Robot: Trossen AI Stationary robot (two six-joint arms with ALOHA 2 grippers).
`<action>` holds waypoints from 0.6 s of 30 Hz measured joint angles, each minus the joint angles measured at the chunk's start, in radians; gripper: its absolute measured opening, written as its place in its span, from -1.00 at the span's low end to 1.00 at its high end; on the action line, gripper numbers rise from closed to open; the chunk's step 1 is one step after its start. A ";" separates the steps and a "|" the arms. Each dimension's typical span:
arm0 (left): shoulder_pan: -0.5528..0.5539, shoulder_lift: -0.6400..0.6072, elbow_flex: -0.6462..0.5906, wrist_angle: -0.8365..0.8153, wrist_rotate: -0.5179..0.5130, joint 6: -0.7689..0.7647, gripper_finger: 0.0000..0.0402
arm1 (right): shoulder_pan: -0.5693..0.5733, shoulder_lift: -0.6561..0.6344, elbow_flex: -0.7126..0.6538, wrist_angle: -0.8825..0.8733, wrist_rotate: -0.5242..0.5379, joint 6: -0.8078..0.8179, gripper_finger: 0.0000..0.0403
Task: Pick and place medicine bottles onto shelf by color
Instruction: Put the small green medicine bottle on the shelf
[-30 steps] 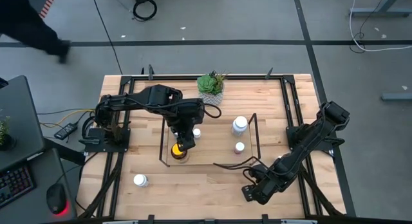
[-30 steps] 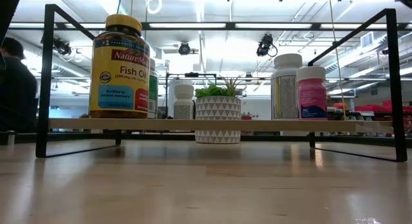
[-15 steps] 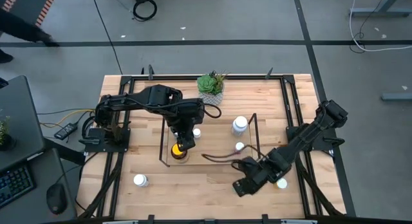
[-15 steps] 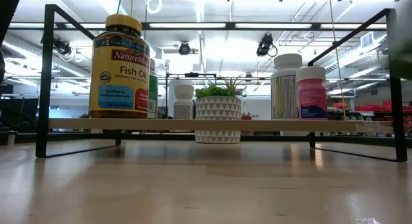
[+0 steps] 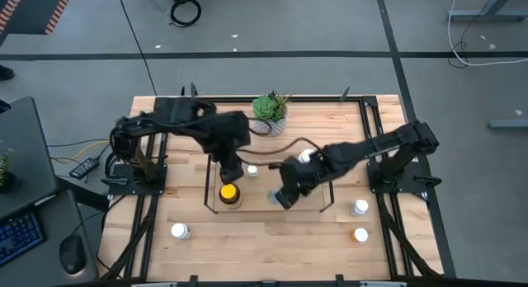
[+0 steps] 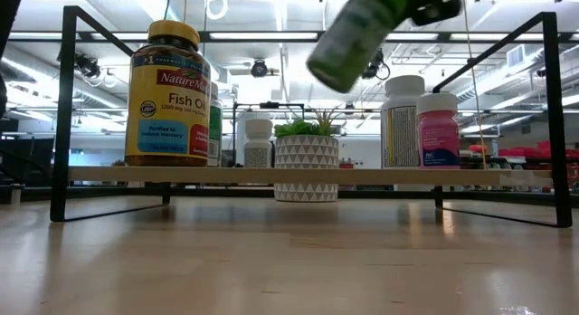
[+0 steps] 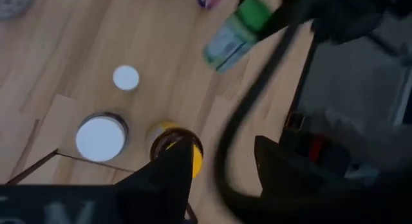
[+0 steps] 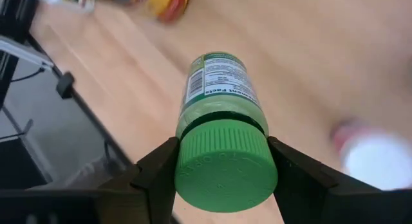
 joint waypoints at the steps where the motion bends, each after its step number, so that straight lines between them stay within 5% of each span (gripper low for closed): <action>1: 0.003 -0.009 0.010 0.000 -0.006 -0.007 -0.14 | -0.023 0.003 0.011 -0.006 0.000 -0.038 0.07; 18: 0.006 -0.071 0.054 0.000 -0.030 -0.117 -0.16 | -0.256 0.006 0.166 -0.209 -0.038 -0.635 0.07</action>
